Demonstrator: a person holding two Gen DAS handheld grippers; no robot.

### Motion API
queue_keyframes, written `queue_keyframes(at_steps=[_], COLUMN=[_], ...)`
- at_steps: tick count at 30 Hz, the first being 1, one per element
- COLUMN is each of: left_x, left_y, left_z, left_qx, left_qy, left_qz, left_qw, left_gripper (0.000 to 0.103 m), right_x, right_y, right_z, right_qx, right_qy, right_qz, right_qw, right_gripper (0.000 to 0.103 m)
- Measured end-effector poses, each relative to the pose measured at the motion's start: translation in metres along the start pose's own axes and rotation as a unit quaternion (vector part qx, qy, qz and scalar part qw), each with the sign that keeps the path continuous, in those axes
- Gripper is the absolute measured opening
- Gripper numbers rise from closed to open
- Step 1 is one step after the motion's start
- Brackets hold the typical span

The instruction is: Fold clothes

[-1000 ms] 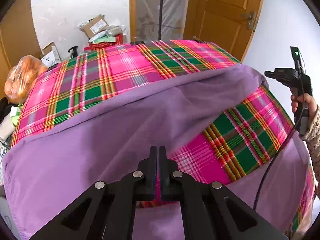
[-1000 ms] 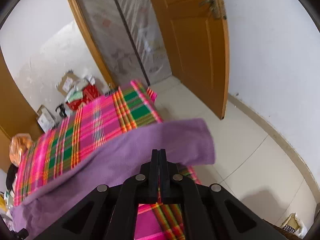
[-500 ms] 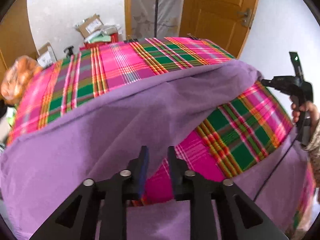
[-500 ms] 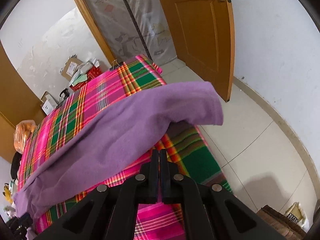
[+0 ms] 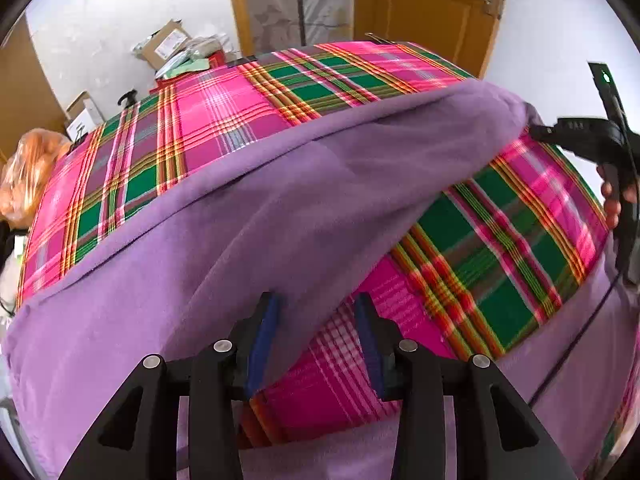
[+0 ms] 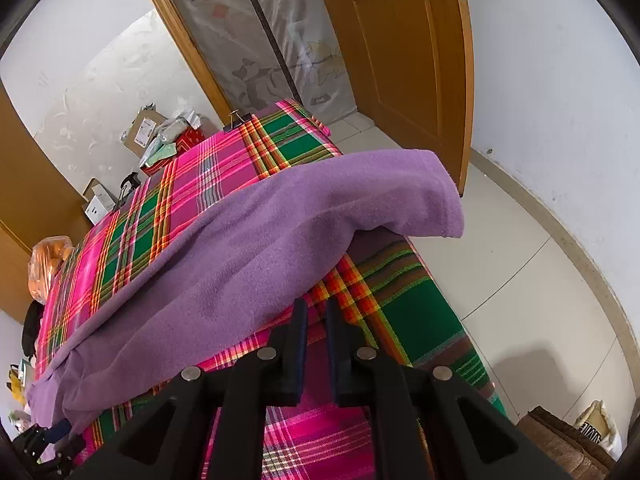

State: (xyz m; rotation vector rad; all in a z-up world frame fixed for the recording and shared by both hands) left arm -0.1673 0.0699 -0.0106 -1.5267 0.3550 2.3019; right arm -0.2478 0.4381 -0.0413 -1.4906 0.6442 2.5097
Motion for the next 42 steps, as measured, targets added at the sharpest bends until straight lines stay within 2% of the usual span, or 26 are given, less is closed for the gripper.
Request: queue_keyframes(at_steps=[1,2,5,13,17,18,20,21,26,29,31,33,37,39,42], left_x=[0.000,0.001,0.001,-0.029,-0.038,-0.039,-0.038,-0.038,-0.049,-0.056,-0.057,-0.055,-0.052,-0.049,-0.043], left_y=[0.000,0.001,0.001,0.008,0.009,0.009,0.012,0.015,0.020,0.025,0.030,0.035,0.038,0.038,0.038], left_z=[0.001,0.001,0.003,0.000,-0.007,-0.008,-0.008,-0.007,-0.003,-0.001,-0.001,-0.001,-0.002,-0.002,-0.002], left_qx=[-0.001,-0.002,-0.005,-0.022,-0.025,-0.025,-0.029,-0.034,-0.054,-0.064,-0.074,-0.081,-0.089,-0.091,-0.092], left_qy=[-0.001,-0.001,-0.004,-0.052,-0.063,-0.064,-0.064,-0.066,-0.089,-0.103,-0.106,-0.103,-0.099,-0.095,-0.087], left_qz=[0.002,0.003,0.008,-0.020,-0.040,-0.042,-0.045,-0.048,-0.053,-0.053,-0.053,-0.055,-0.057,-0.057,-0.056], left_qw=[1.0000,1.0000,0.9999,0.9982,0.9969,0.9968,0.9965,0.9961,0.9932,0.9912,0.9901,0.9899,0.9894,0.9897,0.9904], left_gripper=[0.020,0.011,0.004,0.003,0.003,0.003,0.003,0.003,0.003,0.003,0.003,0.003,0.003,0.003,0.003], right_x=[0.000,0.000,-0.001,-0.004,-0.008,-0.009,-0.011,-0.010,-0.005,-0.003,-0.002,0.000,0.006,0.006,0.007], right_y=[0.000,0.000,0.001,0.001,-0.005,-0.006,-0.007,-0.004,0.024,0.029,0.022,0.014,-0.007,-0.019,-0.023], right_z=[0.000,0.000,0.002,-0.004,-0.011,-0.012,-0.017,-0.019,-0.026,-0.017,-0.008,0.002,0.020,0.025,0.029], right_qx=[0.000,0.000,0.001,0.014,0.034,0.042,0.052,0.048,0.004,0.015,0.042,0.064,0.086,0.110,0.099], right_qy=[0.000,0.000,0.000,0.001,0.001,0.001,0.003,0.005,0.021,0.007,-0.006,-0.014,-0.028,-0.034,-0.039], right_qz=[0.000,0.000,0.000,0.014,0.048,0.064,0.097,0.109,0.150,0.169,0.165,0.155,0.091,0.082,0.064], right_qw=[1.000,1.000,1.000,1.000,0.998,0.997,0.994,0.993,0.988,0.986,0.985,0.986,0.992,0.990,0.992], right_gripper=[0.009,0.009,0.009,0.009,0.011,0.013,0.026,0.029,0.031,0.037,0.044,0.044,0.044,0.044,0.044])
Point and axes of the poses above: each gripper's, at about its wrist camera, not at the fingertips, and x roughly the way its jaws point, y to its left, z to its top, the point moved 4 cm from there along x, roughly the way its jaws point, and after that the axes turned 9 degrees about y, right-handed, at the moved point
